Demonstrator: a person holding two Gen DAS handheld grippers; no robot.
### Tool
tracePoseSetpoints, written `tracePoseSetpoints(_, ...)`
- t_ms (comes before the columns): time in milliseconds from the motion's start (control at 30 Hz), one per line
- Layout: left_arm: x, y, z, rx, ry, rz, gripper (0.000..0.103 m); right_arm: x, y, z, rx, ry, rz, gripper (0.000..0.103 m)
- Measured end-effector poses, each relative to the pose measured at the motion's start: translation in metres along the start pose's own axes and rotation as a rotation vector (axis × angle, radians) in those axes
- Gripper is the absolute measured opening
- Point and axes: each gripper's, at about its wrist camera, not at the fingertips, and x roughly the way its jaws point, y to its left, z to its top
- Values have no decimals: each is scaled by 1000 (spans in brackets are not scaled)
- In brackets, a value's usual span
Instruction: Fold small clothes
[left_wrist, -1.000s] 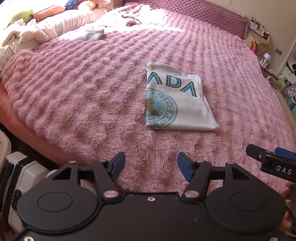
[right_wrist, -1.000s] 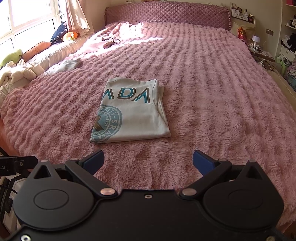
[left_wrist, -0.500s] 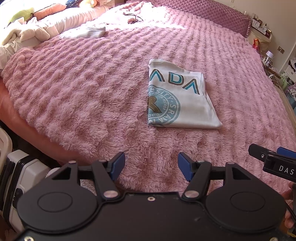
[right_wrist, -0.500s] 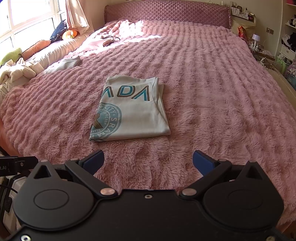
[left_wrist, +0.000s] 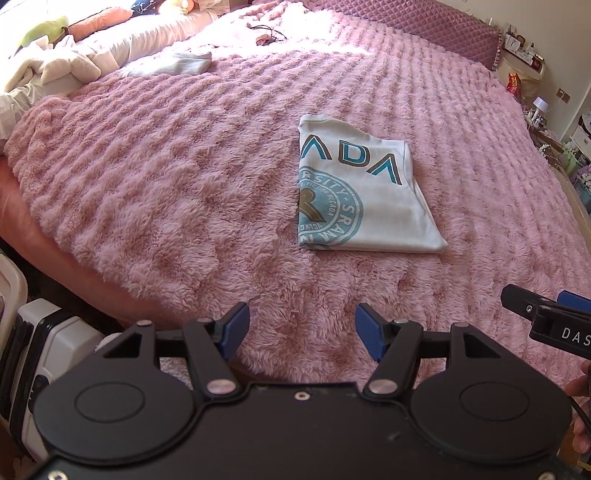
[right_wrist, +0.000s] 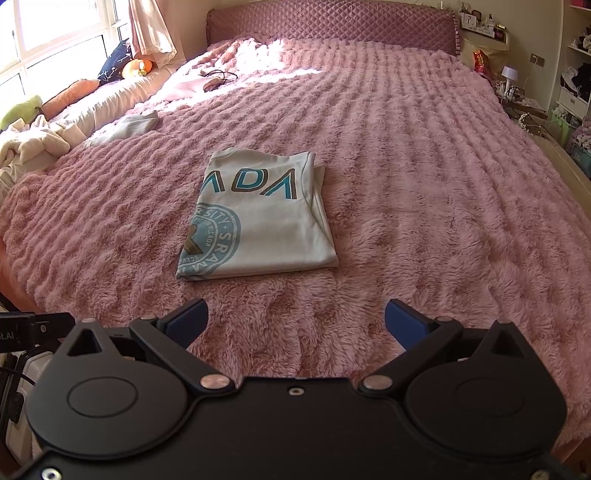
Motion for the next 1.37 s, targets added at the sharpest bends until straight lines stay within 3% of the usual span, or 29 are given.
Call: tracePoseSetpoints(1367, 5, 0, 1, 10, 5, 0, 65, 2, 3, -3, -14, 21, -5, 103)
